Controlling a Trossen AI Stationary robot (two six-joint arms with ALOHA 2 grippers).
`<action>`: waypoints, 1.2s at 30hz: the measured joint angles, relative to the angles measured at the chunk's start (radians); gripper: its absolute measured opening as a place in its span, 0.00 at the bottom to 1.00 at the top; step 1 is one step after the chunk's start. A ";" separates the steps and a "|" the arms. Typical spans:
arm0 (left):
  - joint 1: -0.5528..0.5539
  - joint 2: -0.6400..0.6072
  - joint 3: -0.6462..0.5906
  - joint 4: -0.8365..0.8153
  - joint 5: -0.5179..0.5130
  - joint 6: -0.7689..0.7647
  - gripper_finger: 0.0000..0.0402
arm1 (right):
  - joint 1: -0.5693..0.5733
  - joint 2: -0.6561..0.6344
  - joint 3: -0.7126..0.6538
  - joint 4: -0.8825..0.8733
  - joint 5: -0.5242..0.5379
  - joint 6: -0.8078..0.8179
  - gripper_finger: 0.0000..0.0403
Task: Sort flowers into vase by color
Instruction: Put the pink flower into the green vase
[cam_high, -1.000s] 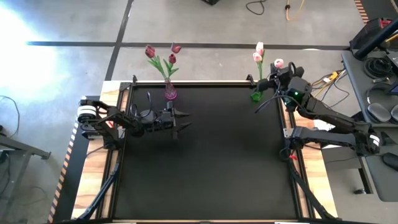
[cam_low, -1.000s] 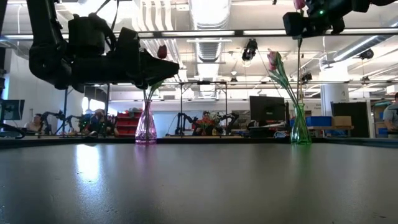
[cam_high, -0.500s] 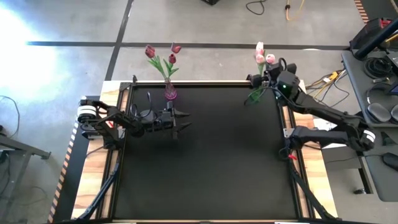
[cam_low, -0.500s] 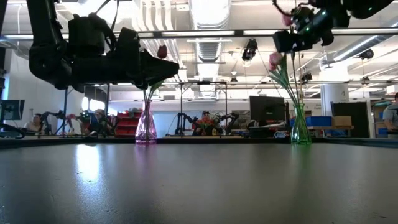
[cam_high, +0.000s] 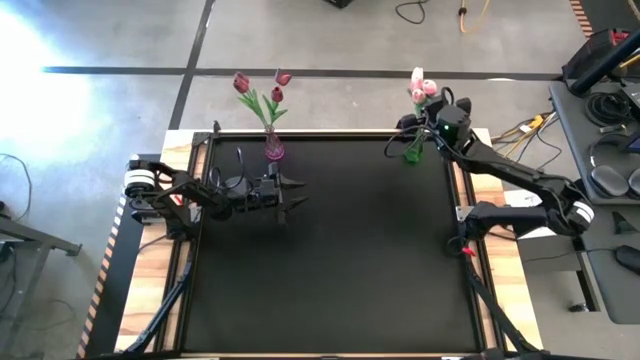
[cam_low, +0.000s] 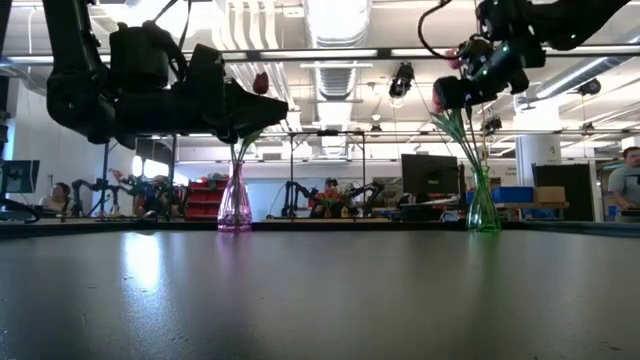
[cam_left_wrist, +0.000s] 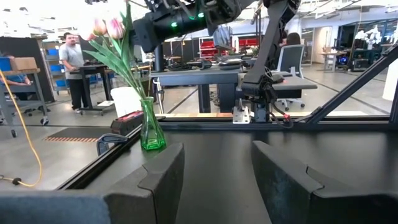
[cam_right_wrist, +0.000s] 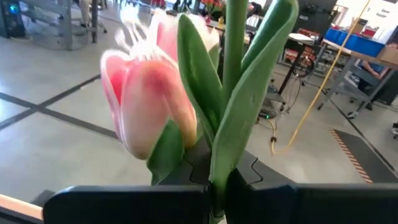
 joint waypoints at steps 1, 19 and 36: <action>0.000 0.000 0.000 0.000 0.000 0.000 0.43 | -0.002 0.009 -0.001 0.001 0.000 0.000 0.02; 0.000 0.000 0.000 -0.002 0.002 -0.003 0.43 | -0.020 0.048 -0.004 0.029 0.066 0.060 0.11; 0.000 0.000 0.000 0.000 0.002 -0.011 0.43 | -0.020 0.016 0.009 0.021 0.064 0.037 0.36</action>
